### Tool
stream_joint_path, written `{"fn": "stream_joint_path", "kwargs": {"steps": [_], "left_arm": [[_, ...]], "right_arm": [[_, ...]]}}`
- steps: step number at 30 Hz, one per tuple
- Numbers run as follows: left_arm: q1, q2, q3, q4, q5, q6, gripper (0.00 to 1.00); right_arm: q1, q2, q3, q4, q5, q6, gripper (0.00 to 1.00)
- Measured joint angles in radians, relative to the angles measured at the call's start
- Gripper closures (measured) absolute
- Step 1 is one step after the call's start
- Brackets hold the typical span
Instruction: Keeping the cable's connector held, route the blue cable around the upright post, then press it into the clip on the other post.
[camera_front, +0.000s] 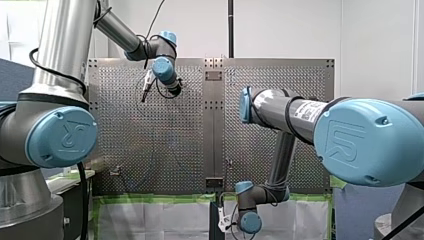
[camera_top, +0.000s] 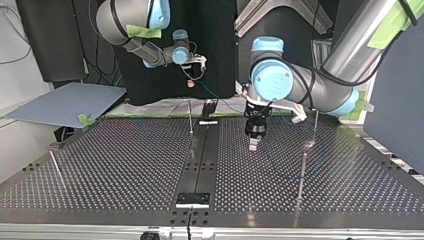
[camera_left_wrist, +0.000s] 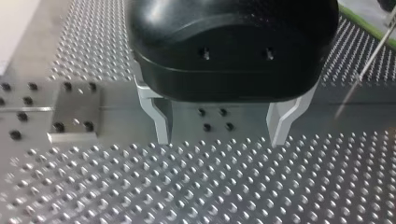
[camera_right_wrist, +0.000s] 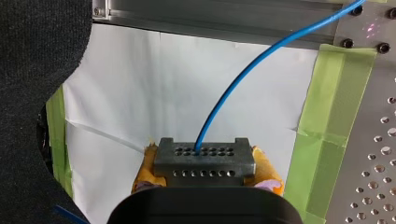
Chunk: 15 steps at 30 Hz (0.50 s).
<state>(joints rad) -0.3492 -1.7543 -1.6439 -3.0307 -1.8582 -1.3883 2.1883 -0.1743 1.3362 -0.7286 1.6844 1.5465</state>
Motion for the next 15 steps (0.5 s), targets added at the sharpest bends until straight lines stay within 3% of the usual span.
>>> {"fn": "stream_joint_path", "kwargs": {"steps": [8,15], "left_arm": [[0.024,-0.020,0.000,0.071,-0.067,-0.001,0.01],[0.034,-0.030,0.000,0.126,-0.055,0.002,0.01]], "right_arm": [[0.000,0.000,0.000,0.000,0.000,0.000,1.00],[0.000,0.000,0.000,0.000,0.000,0.000,1.00]]}}
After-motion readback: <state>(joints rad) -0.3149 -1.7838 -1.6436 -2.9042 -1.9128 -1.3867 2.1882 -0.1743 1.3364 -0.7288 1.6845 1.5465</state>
